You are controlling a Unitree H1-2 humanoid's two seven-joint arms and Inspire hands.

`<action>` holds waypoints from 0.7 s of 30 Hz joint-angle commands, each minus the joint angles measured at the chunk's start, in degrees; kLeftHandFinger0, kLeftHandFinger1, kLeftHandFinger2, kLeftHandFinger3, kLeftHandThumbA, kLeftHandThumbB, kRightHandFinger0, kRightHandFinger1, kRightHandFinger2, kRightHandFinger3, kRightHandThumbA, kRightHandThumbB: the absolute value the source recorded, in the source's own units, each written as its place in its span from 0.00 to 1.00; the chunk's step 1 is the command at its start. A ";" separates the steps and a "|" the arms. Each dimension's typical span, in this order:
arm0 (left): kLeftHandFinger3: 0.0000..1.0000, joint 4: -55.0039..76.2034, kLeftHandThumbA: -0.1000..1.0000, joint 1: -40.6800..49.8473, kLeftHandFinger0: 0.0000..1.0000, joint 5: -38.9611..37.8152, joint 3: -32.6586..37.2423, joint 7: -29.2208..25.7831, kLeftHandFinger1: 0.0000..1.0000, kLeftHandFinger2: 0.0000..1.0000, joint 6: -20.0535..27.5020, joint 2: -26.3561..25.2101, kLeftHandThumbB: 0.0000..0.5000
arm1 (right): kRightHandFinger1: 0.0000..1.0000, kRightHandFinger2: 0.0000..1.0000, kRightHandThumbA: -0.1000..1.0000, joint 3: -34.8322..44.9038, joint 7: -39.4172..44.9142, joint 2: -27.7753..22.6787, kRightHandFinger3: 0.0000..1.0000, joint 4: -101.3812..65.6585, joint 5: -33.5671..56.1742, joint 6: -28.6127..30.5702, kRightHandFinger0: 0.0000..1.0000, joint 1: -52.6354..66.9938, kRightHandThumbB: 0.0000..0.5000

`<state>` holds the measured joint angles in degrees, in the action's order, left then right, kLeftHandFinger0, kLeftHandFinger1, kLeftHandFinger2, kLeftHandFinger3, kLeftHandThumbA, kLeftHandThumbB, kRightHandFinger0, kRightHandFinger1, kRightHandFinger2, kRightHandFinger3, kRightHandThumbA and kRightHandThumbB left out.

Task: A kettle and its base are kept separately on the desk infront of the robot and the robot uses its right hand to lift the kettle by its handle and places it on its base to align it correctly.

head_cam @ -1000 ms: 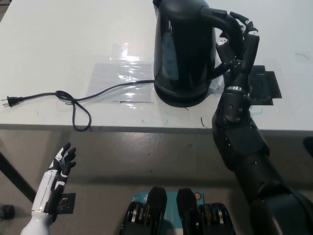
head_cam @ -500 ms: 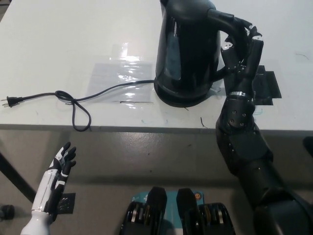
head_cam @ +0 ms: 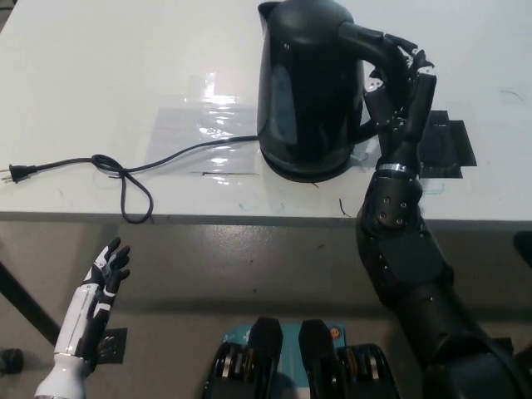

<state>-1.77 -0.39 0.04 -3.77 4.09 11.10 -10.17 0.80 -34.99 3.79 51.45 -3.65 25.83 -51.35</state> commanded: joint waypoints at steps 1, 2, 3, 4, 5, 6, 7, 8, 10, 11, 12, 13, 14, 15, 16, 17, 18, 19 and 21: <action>1.00 0.89 0.93 -0.77 1.00 -0.82 -0.38 0.74 1.00 1.00 1.74 -1.35 0.41 | 0.09 0.48 0.00 -2.74 -1.54 2.14 0.65 1.13 -3.13 1.10 0.00 -2.14 0.23; 1.00 0.89 0.93 -0.77 1.00 -0.82 -0.38 0.74 1.00 1.00 1.74 -1.35 0.41 | 0.09 0.48 0.00 -2.74 -1.54 2.14 0.65 1.13 -3.13 1.10 0.00 -2.14 0.23; 1.00 0.84 0.93 -0.86 1.00 -0.88 -0.42 0.74 1.00 1.00 1.78 -1.32 0.40 | 0.10 0.49 0.00 -3.20 -2.02 2.20 0.65 1.67 -3.46 1.10 0.00 -2.43 0.24; 1.00 0.89 0.93 -0.86 1.00 -0.92 -0.44 0.75 1.00 1.00 1.66 -1.28 0.40 | 0.10 0.50 0.00 -3.73 -2.57 2.21 0.65 2.13 -3.94 1.10 0.00 -2.65 0.22; 1.00 0.95 0.92 -0.86 1.00 -0.96 -0.45 0.79 1.00 1.00 1.59 -1.24 0.39 | 0.11 0.50 0.00 -4.37 -3.31 2.14 0.65 2.64 -4.51 1.10 0.00 -2.90 0.23; 1.00 0.95 0.92 -0.86 1.00 -0.96 -0.45 0.79 1.00 1.00 1.59 -1.24 0.39 | 0.11 0.50 0.00 -4.37 -3.31 2.14 0.65 2.64 -4.51 1.10 0.00 -2.90 0.23; 1.00 0.98 0.92 -0.92 1.00 -0.97 -0.46 0.83 1.00 1.00 1.53 -1.21 0.39 | 0.11 0.50 0.00 -4.79 -3.80 2.06 0.65 3.19 -4.81 1.10 0.00 -3.22 0.24; 1.00 1.08 0.92 -0.94 1.00 -1.05 -0.48 0.91 1.00 1.00 1.46 -1.23 0.39 | 0.12 0.50 0.00 -5.11 -4.20 1.94 0.66 3.75 -5.07 1.10 0.00 -3.53 0.24; 1.00 1.20 0.92 -0.97 1.00 -1.09 -0.55 0.96 1.00 1.00 1.31 -1.29 0.39 | 0.12 0.50 0.00 -5.59 -4.80 1.67 0.66 4.56 -5.37 1.10 0.00 -4.00 0.24; 1.00 1.19 0.92 -0.97 1.00 -1.07 -0.59 0.94 1.00 1.00 1.29 -1.29 0.40 | 0.12 0.51 0.00 -5.69 -4.92 1.52 0.66 4.80 -5.44 1.10 0.00 -4.10 0.24; 1.00 1.19 0.92 -0.97 1.00 -1.07 -0.59 0.94 1.00 1.00 1.29 -1.29 0.40 | 0.12 0.51 0.00 -5.69 -4.92 1.52 0.66 4.80 -5.44 1.10 0.00 -4.10 0.24; 1.00 1.19 0.92 -0.94 1.00 -1.02 -0.65 0.86 1.00 1.00 1.28 -1.27 0.41 | 0.13 0.52 0.00 -5.81 -4.88 1.32 0.67 4.90 -5.30 1.10 0.00 -4.12 0.25; 1.00 1.16 0.93 -0.90 1.00 -0.94 -0.68 0.84 1.00 1.00 1.39 -1.32 0.41 | 0.19 0.57 0.00 -6.19 -5.09 0.92 0.72 5.04 -5.61 1.10 0.03 -4.06 0.28; 1.00 1.14 0.93 -0.88 1.00 -0.88 -0.70 0.84 1.00 1.00 1.47 -1.36 0.41 | 0.20 0.58 0.00 -6.51 -5.28 0.63 0.73 5.15 -5.83 1.10 0.04 -4.03 0.29; 1.00 1.13 0.93 -0.86 1.00 -0.85 -0.70 0.85 1.00 1.00 1.52 -1.39 0.41 | 0.20 0.58 0.00 -6.77 -5.46 0.46 0.73 5.23 -5.98 1.10 0.04 -4.01 0.29; 1.00 1.12 0.93 -0.81 1.00 -1.08 -0.70 1.02 1.00 1.00 1.60 -1.45 0.40 | 0.76 1.00 0.43 -7.42 -3.26 -0.31 1.00 5.23 -5.80 1.10 0.51 -3.53 0.77; 1.00 1.12 0.93 -0.81 1.00 -1.08 -0.70 1.02 1.00 1.00 1.60 -1.45 0.40 | 0.76 1.00 0.43 -7.42 -3.26 -0.31 1.00 5.23 -5.80 1.10 0.51 -3.53 0.77; 1.00 0.89 0.93 -0.86 1.00 -1.24 -0.70 1.11 1.00 1.00 1.95 -1.45 0.39 | 1.00 1.00 0.57 -7.83 1.57 -1.18 1.00 5.00 -4.48 1.10 0.96 -2.96 0.88; 1.00 0.76 0.93 -0.79 1.00 -1.45 -0.73 1.20 1.00 1.00 2.10 -1.42 0.39 | 1.00 1.00 0.70 -8.29 8.01 -2.45 1.00 5.08 -2.66 1.10 1.00 -2.48 0.98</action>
<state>-1.77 -0.44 0.00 -3.82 4.57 11.11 -10.18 -4.75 -39.85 3.72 56.25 -7.31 26.87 -52.72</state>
